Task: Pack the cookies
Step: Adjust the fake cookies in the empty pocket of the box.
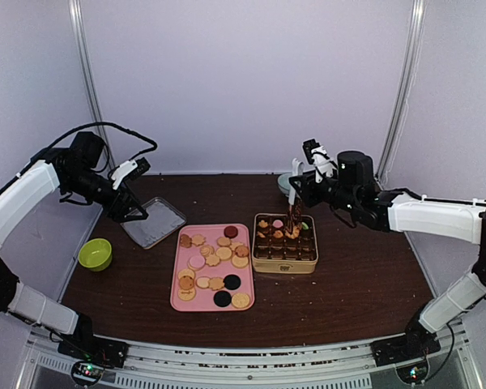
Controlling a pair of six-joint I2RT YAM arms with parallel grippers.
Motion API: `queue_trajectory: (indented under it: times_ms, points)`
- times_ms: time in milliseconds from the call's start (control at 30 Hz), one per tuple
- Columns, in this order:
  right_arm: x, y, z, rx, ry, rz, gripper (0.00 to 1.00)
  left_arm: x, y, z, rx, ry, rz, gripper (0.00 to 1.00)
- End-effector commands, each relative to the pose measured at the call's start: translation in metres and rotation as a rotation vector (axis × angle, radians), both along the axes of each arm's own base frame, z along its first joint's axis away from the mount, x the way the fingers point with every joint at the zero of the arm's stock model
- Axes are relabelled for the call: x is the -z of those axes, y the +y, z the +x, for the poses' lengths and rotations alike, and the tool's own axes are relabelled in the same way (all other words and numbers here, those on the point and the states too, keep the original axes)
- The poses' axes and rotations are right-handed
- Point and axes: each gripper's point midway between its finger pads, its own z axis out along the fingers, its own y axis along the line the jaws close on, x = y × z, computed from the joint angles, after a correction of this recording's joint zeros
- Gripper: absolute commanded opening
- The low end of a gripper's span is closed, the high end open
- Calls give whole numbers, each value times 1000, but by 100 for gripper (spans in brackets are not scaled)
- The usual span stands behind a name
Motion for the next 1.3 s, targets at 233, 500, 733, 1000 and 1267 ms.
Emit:
queue_trajectory:
  times_ms: [233, 500, 733, 1000, 1267]
  points:
    - [-24, -2, -33, -91, -1, 96, 29, -11, -3, 1, 18, -24, -19, 65]
    - [-29, -7, -26, -49, -21, 69, 28, -10, -2, 0, 17, -24, -17, 65]
    - [-62, -10, -25, -46, -81, 54, 28, -11, -2, 0, 18, -28, -18, 65]
    - [-56, -6, -15, -40, -75, 5, 30, -10, -1, -2, 16, -26, -13, 64]
    - [-41, 0, -7, -51, -64, -55, 33, -10, 0, -2, 18, -30, -9, 64]
